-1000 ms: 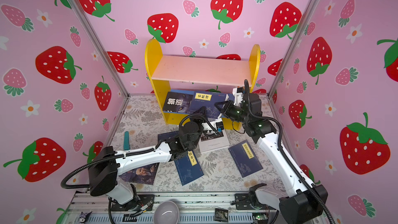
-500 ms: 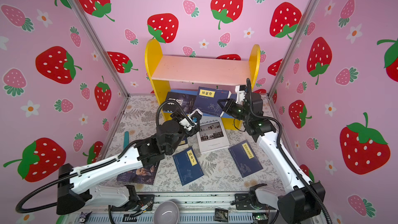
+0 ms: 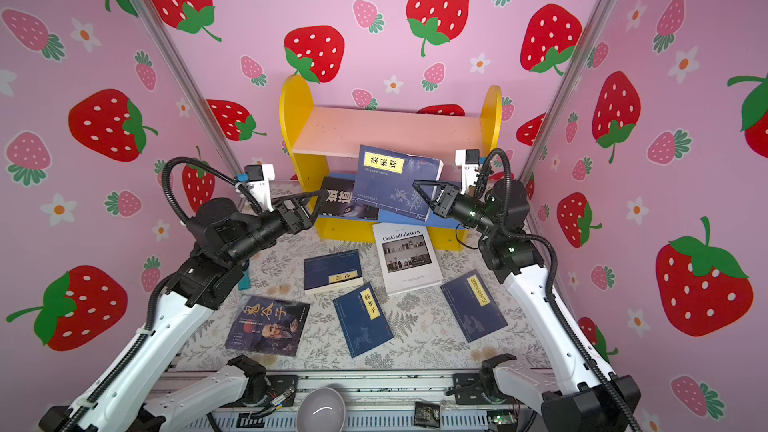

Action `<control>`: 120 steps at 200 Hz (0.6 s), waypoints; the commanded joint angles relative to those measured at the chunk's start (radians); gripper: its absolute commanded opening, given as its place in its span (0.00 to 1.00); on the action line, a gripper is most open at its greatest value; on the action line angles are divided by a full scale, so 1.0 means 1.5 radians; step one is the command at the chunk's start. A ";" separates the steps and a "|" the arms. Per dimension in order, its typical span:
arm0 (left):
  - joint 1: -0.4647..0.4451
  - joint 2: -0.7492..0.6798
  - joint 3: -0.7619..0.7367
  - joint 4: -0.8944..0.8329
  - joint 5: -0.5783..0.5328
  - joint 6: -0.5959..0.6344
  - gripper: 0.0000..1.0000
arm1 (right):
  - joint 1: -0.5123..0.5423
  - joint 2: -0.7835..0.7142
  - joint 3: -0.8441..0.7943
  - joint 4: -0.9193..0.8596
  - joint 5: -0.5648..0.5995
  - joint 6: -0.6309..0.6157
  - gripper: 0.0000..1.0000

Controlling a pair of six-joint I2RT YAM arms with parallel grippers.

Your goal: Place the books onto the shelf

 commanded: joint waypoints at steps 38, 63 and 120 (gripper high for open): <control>-0.028 0.121 0.005 0.298 0.102 -0.293 0.94 | 0.026 0.061 0.021 0.230 0.005 0.121 0.00; -0.047 0.139 0.005 0.351 0.060 -0.303 0.93 | 0.037 0.087 0.029 0.260 0.026 0.147 0.00; -0.054 0.175 0.016 0.410 -0.021 -0.316 0.62 | 0.068 0.160 0.077 0.295 0.087 0.189 0.00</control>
